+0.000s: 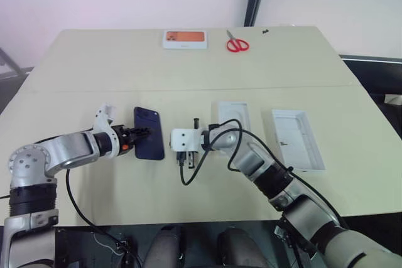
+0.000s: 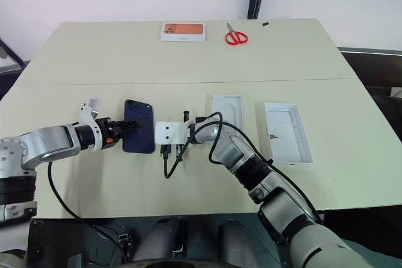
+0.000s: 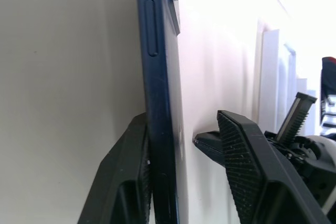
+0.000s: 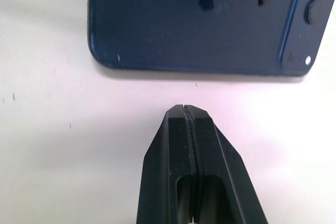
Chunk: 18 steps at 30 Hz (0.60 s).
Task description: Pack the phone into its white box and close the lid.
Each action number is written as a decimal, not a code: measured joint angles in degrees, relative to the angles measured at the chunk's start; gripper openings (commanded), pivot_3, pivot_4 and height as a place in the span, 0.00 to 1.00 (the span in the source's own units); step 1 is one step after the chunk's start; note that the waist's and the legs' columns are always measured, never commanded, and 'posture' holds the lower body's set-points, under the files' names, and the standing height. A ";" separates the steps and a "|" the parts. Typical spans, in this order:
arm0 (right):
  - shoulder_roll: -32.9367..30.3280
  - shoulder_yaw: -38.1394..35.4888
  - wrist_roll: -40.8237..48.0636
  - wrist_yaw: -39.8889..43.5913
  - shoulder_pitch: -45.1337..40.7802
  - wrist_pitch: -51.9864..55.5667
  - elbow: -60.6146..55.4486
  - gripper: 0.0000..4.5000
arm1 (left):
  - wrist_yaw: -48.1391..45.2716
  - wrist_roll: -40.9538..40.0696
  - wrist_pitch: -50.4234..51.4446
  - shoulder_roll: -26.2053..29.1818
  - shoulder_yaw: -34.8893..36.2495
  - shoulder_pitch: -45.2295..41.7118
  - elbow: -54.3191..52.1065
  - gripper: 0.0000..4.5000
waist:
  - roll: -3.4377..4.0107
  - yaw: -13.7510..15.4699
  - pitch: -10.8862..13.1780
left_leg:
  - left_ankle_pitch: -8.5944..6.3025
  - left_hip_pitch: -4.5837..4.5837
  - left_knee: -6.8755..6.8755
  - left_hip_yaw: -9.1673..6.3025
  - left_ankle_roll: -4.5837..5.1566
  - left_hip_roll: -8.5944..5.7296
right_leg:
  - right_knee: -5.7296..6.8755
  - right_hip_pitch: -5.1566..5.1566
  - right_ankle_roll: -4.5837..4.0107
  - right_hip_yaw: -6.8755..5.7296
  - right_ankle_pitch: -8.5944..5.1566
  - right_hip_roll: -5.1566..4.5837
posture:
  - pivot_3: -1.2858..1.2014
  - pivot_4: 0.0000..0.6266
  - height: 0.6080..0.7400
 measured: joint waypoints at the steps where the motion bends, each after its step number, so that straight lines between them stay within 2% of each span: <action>1: -0.23 -0.01 0.13 0.08 0.12 0.08 -0.48 0.00 | 0.11 -0.45 -0.26 0.11 -0.11 0.03 -0.01 0.31 | 0.00 0.00 0.00 | 0.03 0.00 -0.09 0.00 -0.03 0.00 | -0.08 0.00 0.00 0.00 0.00 0.00 | 0.52 0.24 1.00; 2: -0.45 -0.01 0.26 0.16 0.29 0.13 -0.91 0.00 | 0.31 -0.71 -0.74 0.28 -0.34 0.09 -0.01 0.25 | 0.00 0.00 0.00 | 0.04 0.00 -0.12 0.00 -0.05 0.00 | -0.09 0.00 0.00 0.00 0.00 0.00 | 0.52 0.24 1.00; 4: -1.04 -0.04 0.37 0.34 0.82 0.41 -2.08 0.00 | 0.75 -1.59 -1.57 0.75 -0.79 0.26 -0.02 0.04 | -0.01 0.01 0.00 | 0.04 0.00 -0.15 0.00 -0.05 0.00 | -0.11 0.00 0.00 0.00 0.00 0.00 | 0.52 0.24 1.00; 5: -1.38 -0.13 0.49 0.42 1.19 0.63 -2.70 0.00 | 0.99 -2.34 -2.11 0.84 -1.19 0.44 -0.09 0.02 | 0.00 0.00 0.00 | 0.04 0.00 -0.17 0.00 -0.05 0.00 | -0.15 0.01 0.00 0.00 0.00 0.00 | 0.52 0.24 1.00; 12: -5.23 -2.56 2.21 2.15 2.71 2.96 -9.03 0.00 | 1.24 -4.32 -3.93 0.44 -1.20 0.71 -0.11 0.02 | -0.02 0.16 0.02 | 0.04 -0.01 -0.16 0.00 -0.06 0.00 | -0.18 0.02 0.00 0.00 0.00 0.00 | 0.52 0.24 1.00; 15: -7.80 -5.02 4.33 3.83 3.59 5.11 -13.84 0.00 | 1.21 -4.35 -5.80 -5.11 1.50 -3.30 0.00 0.02 | -0.10 0.79 0.08 | 0.05 -0.14 -0.11 -0.05 -0.05 0.00 | -0.24 0.01 0.00 -0.06 0.00 0.00 | 0.52 0.24 1.00; 18: -10.71 -7.85 7.06 5.78 4.15 7.56 -18.48 0.00 | 2.52 -4.56 -7.84 -8.38 1.80 -8.92 -0.86 0.02 | -0.22 0.82 0.13 | 0.05 -0.18 -0.08 -0.04 -0.05 0.00 | -0.29 0.17 -0.01 -0.05 0.01 0.00 | 0.52 0.24 1.00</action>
